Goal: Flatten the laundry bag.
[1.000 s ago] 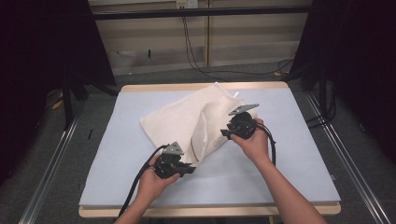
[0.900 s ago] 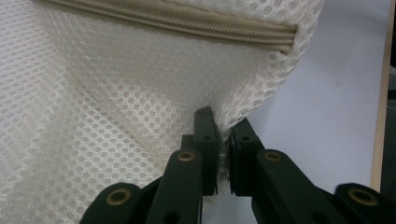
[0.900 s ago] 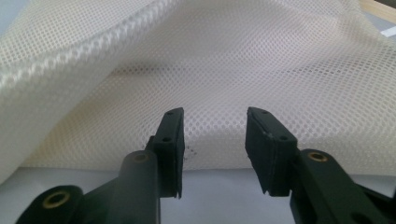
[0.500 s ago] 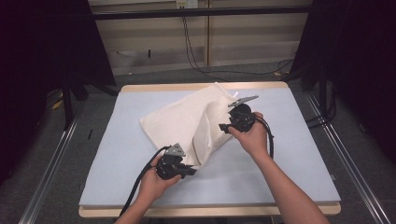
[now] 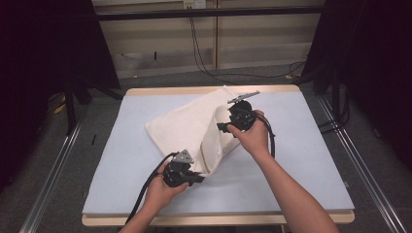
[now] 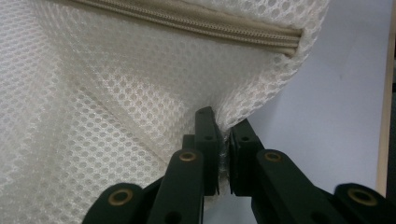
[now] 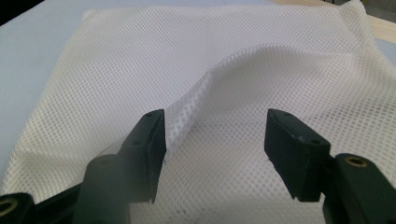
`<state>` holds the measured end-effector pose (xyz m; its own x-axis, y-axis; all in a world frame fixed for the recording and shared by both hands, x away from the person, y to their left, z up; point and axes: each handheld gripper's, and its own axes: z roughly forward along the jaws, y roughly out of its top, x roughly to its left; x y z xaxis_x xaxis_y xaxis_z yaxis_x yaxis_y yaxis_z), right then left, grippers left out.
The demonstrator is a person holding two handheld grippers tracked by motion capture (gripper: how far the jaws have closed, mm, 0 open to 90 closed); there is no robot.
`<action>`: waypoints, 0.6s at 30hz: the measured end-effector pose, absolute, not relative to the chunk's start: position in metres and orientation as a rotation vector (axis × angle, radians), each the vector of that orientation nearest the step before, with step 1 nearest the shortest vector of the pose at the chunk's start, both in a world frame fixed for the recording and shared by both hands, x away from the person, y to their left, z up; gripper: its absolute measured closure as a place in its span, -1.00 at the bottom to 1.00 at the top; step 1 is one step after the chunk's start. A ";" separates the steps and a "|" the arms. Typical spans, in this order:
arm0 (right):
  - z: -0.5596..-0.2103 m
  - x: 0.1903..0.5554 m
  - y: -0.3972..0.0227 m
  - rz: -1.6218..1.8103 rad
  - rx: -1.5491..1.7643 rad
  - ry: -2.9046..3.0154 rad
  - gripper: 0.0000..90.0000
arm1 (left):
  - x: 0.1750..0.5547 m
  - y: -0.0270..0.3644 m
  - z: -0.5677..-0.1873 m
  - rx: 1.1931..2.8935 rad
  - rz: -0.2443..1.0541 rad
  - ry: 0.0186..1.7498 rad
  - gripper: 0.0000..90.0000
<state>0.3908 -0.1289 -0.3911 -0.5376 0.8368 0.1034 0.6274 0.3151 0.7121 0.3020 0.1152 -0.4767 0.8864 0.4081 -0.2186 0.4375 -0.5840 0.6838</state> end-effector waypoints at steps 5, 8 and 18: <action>-0.396 0.396 -0.118 1.060 1.335 2.332 -0.14 | 0.304 0.115 -0.475 2.286 -0.054 0.592 0.88; -0.402 0.399 -0.114 1.049 1.371 2.349 -0.05 | 0.305 0.115 -0.476 2.265 -0.081 0.612 0.88; -0.411 0.404 -0.111 1.138 1.405 2.396 0.65 | 0.304 0.116 -0.476 2.267 -0.067 0.594 0.88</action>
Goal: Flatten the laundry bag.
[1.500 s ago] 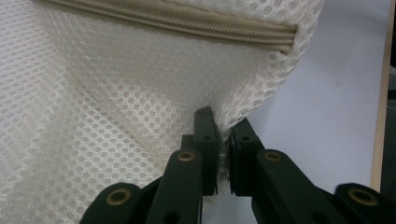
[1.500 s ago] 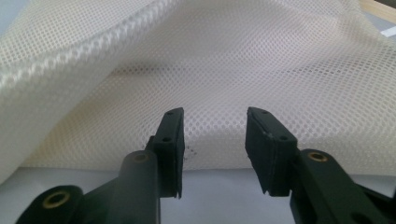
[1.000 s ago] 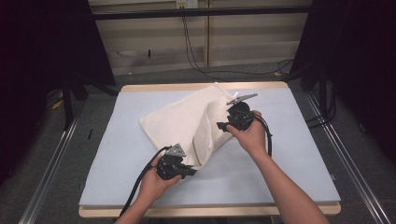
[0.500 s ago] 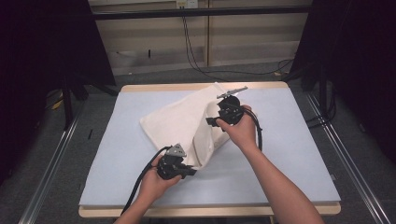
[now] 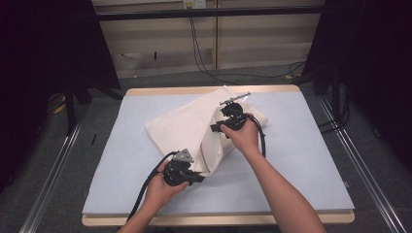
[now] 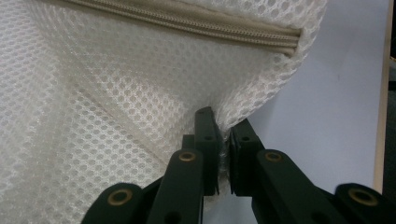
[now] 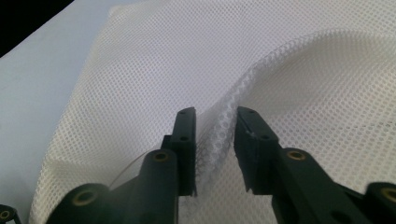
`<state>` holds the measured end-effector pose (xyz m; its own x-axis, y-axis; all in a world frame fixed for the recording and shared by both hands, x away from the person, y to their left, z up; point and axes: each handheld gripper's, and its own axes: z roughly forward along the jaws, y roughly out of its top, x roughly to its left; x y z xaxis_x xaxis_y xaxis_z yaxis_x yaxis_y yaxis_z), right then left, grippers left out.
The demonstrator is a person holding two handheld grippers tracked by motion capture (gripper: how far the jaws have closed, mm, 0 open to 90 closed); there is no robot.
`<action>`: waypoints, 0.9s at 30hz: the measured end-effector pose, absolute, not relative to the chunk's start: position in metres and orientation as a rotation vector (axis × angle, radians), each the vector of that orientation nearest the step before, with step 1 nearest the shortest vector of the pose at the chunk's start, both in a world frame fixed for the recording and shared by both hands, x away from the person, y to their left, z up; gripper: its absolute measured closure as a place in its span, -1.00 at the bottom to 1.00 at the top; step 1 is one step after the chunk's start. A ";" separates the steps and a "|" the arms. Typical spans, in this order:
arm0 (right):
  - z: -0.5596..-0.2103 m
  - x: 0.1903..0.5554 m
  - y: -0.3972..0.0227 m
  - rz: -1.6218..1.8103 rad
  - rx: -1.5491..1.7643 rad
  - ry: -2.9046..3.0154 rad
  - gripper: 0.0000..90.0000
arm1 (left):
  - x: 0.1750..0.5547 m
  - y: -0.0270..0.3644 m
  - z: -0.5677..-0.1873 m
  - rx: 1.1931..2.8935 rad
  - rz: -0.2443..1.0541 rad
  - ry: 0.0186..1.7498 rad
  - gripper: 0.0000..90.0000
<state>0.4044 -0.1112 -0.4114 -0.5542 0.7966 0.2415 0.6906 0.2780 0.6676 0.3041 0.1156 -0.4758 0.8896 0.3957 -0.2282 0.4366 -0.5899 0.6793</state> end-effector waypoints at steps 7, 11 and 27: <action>-0.407 0.397 -0.116 1.141 1.348 2.428 0.91 | 0.303 0.116 -0.475 2.273 -0.069 0.600 0.84; -0.405 0.391 -0.123 1.144 1.355 2.420 0.92 | 0.304 0.117 -0.476 2.248 -0.079 0.616 0.82; -0.404 0.366 -0.140 1.151 1.344 2.374 0.92 | 0.305 0.121 -0.474 2.235 -0.110 0.620 0.78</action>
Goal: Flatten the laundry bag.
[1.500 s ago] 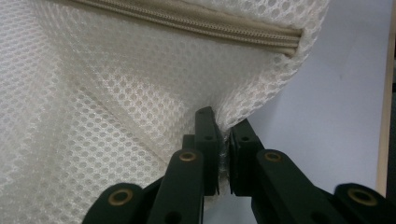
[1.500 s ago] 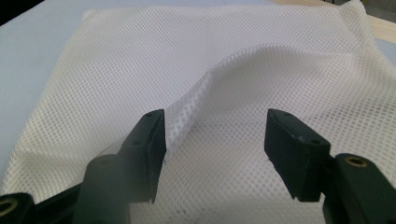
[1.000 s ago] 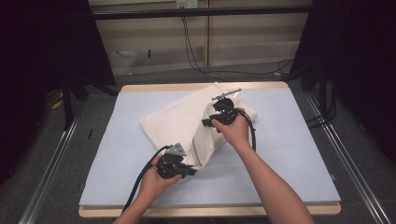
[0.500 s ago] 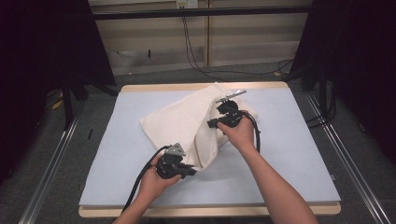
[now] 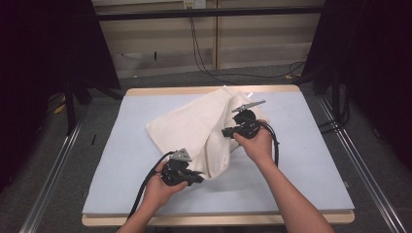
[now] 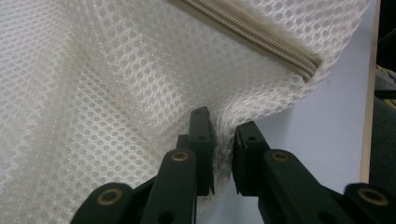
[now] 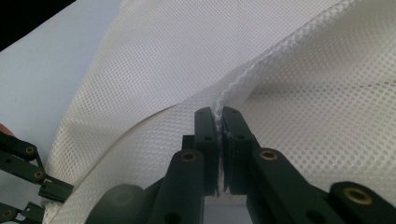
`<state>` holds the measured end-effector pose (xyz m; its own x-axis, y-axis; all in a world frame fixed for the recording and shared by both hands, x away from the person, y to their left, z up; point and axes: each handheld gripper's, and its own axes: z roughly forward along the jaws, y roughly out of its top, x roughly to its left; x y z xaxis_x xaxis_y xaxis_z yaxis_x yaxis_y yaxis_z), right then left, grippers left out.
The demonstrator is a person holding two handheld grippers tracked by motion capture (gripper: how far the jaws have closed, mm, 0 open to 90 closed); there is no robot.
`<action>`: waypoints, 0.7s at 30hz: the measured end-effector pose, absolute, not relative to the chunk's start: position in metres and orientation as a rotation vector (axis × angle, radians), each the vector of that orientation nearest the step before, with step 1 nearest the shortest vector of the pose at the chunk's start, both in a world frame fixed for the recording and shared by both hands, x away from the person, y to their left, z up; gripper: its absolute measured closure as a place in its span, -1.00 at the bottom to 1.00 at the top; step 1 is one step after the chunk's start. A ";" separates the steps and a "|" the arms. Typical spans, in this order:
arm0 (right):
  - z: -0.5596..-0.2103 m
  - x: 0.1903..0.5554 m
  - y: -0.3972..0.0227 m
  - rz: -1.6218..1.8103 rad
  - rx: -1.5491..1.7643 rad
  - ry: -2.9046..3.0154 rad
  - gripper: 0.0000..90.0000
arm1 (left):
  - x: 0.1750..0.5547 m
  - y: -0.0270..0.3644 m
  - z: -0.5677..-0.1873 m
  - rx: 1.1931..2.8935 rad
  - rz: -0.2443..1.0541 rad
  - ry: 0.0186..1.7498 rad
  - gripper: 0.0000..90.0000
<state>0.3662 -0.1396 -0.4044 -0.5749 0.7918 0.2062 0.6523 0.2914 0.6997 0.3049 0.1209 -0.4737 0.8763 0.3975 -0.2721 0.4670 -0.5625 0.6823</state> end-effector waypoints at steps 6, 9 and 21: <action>-0.402 0.357 -0.141 1.137 1.315 2.353 0.92 | 0.305 0.124 -0.472 2.232 -0.117 0.619 0.77; -0.403 0.351 -0.145 1.148 1.314 2.345 0.92 | 0.305 0.126 -0.470 2.225 -0.125 0.621 0.76; -0.412 0.333 -0.157 1.152 1.315 2.313 0.91 | 0.306 0.127 -0.469 2.215 -0.153 0.628 0.68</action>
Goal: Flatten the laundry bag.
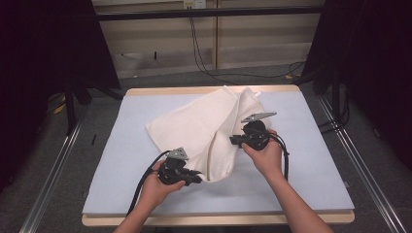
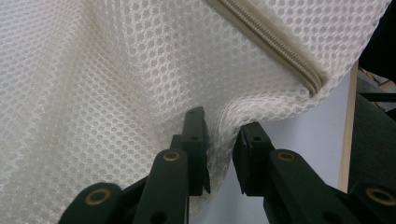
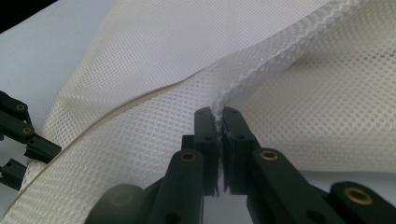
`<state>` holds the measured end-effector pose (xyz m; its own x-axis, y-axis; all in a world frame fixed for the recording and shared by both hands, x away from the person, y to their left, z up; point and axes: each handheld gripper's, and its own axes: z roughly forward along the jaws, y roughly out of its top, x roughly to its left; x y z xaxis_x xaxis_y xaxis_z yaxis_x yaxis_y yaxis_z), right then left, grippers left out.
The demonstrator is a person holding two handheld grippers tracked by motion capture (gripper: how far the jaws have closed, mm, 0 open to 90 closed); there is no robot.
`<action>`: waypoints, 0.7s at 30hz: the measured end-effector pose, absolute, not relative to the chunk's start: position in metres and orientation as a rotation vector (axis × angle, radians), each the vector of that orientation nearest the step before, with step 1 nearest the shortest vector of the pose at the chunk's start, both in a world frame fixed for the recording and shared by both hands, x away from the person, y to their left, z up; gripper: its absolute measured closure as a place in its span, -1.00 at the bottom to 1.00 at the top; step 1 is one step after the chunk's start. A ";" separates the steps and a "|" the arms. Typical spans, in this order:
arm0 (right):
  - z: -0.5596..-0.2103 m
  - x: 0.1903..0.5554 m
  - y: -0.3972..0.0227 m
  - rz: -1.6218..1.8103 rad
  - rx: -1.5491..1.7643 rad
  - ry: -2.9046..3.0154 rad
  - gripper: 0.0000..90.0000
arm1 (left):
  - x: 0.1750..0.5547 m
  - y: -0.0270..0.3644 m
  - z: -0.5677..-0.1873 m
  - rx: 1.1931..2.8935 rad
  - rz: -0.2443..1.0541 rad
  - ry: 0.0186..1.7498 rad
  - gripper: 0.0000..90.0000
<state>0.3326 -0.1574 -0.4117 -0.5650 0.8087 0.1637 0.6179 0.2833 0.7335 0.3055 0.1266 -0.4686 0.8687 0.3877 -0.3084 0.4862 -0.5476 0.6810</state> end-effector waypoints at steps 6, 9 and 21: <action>-0.415 0.326 -0.161 1.157 1.319 2.297 0.91 | 0.307 0.128 -0.468 2.213 -0.178 0.638 0.60; -0.416 0.323 -0.163 1.155 1.322 2.293 0.91 | 0.307 0.128 -0.467 2.205 -0.188 0.648 0.54; -0.424 0.312 -0.171 1.149 1.328 2.284 0.91 | 0.309 0.131 -0.463 2.183 -0.207 0.669 0.20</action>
